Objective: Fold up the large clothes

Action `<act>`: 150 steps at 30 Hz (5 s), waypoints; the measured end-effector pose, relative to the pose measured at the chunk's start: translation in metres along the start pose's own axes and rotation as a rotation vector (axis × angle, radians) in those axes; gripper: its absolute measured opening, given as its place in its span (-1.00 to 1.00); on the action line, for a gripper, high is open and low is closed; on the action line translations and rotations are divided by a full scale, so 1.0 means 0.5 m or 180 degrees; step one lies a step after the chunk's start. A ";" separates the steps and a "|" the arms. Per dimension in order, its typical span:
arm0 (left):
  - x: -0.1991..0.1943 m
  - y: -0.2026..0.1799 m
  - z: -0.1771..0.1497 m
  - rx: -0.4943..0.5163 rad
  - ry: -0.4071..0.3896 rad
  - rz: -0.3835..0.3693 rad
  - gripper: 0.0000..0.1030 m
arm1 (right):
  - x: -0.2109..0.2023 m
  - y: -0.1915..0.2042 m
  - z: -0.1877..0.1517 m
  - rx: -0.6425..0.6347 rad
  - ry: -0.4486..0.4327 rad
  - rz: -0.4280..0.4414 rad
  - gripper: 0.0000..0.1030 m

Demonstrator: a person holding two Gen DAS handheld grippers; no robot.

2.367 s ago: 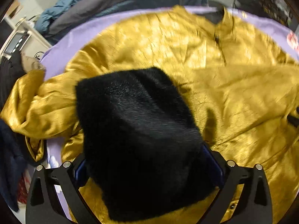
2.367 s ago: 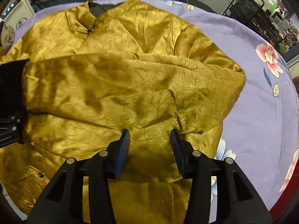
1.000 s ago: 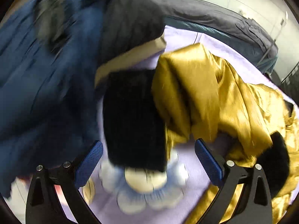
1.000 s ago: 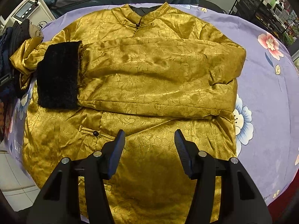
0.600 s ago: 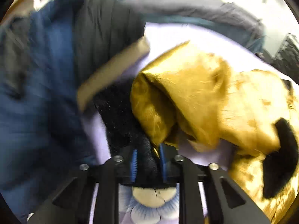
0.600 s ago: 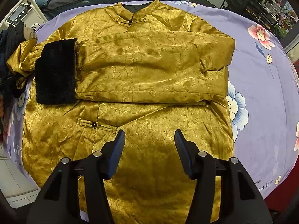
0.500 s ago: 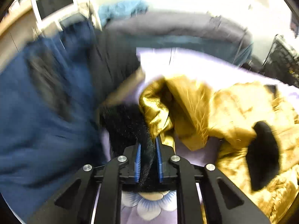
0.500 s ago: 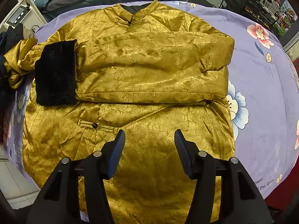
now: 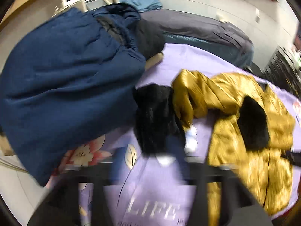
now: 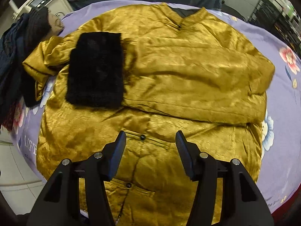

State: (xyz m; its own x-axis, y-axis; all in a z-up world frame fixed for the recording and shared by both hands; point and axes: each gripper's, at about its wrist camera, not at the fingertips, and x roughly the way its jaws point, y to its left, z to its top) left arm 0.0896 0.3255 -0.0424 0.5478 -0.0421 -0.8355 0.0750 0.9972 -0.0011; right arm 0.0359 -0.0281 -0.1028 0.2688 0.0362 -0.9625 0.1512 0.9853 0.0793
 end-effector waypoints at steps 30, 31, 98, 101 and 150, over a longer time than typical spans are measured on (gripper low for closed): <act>-0.111 -0.177 -0.238 0.1215 0.0411 -0.0364 -0.86 | -0.016 -0.047 -0.030 -0.0052 -0.0010 0.0063 0.07; -0.094 -0.186 -0.278 0.1278 0.0573 -0.0374 -0.86 | -0.017 -0.041 -0.026 -0.0112 -0.0018 0.0077 0.07; -0.149 -0.660 -0.045 0.2106 -0.1021 -0.0582 0.83 | -0.086 -0.199 0.024 0.0279 -0.0526 0.0221 0.07; -0.136 -0.589 -0.036 0.1788 -0.0821 -0.0436 0.83 | -0.102 -0.147 0.038 -0.0126 -0.0673 0.0294 0.07; -0.051 -0.430 -0.031 0.0781 -0.0011 -0.0131 0.83 | 0.006 -0.572 0.112 0.3071 -0.0220 0.2285 -0.77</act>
State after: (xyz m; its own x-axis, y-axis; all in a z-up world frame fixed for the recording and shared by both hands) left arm 0.0468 0.1133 -0.0294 0.5429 -0.0830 -0.8357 0.2973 0.9497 0.0988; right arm 0.0469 -0.3191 -0.1141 0.6291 0.4870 -0.6058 0.5873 0.2127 0.7809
